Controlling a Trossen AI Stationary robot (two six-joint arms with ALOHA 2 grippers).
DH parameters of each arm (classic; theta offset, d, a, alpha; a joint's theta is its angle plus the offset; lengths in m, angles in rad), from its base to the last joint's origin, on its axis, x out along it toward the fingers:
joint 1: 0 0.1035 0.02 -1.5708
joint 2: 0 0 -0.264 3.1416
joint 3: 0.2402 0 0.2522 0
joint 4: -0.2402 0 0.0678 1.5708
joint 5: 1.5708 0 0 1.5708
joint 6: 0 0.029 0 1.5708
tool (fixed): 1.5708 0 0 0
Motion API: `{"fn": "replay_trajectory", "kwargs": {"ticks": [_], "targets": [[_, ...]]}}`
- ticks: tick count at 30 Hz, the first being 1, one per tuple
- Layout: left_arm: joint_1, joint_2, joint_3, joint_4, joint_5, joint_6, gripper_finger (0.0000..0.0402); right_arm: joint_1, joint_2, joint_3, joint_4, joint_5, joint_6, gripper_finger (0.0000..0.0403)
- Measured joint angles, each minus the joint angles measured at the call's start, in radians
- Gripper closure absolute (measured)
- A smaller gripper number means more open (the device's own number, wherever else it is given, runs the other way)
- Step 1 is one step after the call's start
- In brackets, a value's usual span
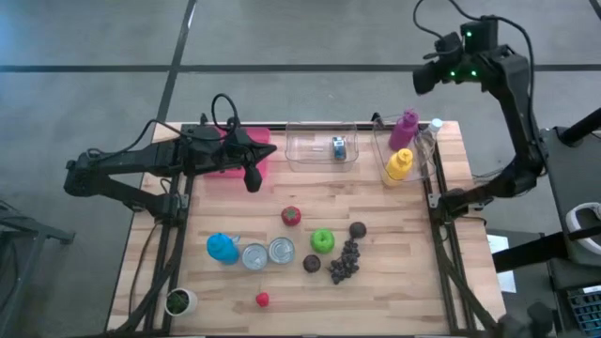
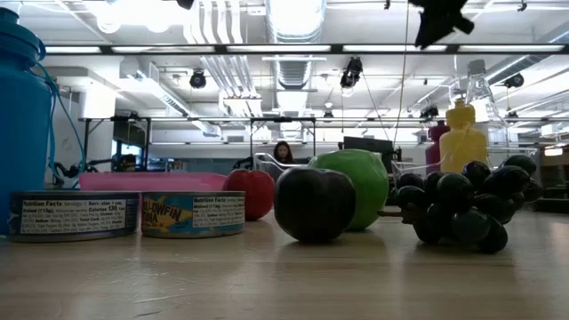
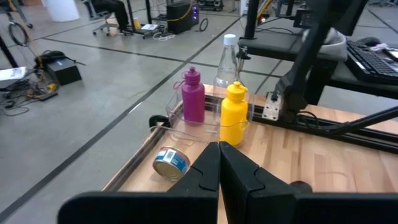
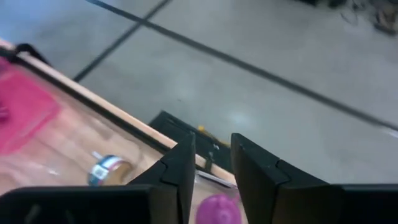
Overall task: Pick & Place Food Item
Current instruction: Put the red tomato into the red transparent bin
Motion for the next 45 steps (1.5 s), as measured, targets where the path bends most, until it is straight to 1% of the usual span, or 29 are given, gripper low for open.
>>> {"fn": "replay_trajectory", "kwargs": {"ticks": [7, 13, 17, 21, 24, 28, 33, 43, 45], "targets": [[0.000, 0.000, 0.000, 0.000, -0.022, 0.000, 0.0396, 0.161, -0.102, -0.047, 0.010, 0.001, -0.015, 0.0339], [0.000, 0.000, 0.000, -0.005, -0.023, 0.000, 0.0396, 0.349, -0.220, -0.124, 0.009, 0.000, -0.025, 0.0358], [0.000, 0.000, 0.000, -0.007, -0.023, 0.000, 0.0396, 0.484, -0.292, -0.174, 0.021, 0.001, -0.012, 0.0359], [0.000, 0.001, 0.000, -0.007, -0.023, 0.000, 0.0396, 0.594, -0.342, -0.246, 0.104, 0.000, -0.013, 0.0359], [0.000, 0.001, 0.000, -0.007, -0.023, 0.000, 0.0396, 0.654, -0.362, -0.297, 0.175, 0.001, -0.013, 0.0360], [0.000, 0.000, 0.000, -0.007, -0.023, 0.000, 0.0396, 0.712, -0.367, -0.340, 0.226, 0.000, -0.013, 0.0358], [0.000, -0.004, 0.000, -0.008, -0.023, 0.000, 0.0396, 0.757, -0.353, -0.360, 0.227, 0.000, -0.009, 0.0359], [0.000, -0.022, -0.001, -0.010, -0.021, 0.001, 0.0396, 0.784, -0.341, -0.364, 0.230, -0.001, 0.014, 0.0358], [0.000, -0.021, -0.004, -0.013, -0.002, 0.007, 0.0396, 0.783, -0.341, -0.369, 0.230, -0.001, 0.014, 0.0358]]}}
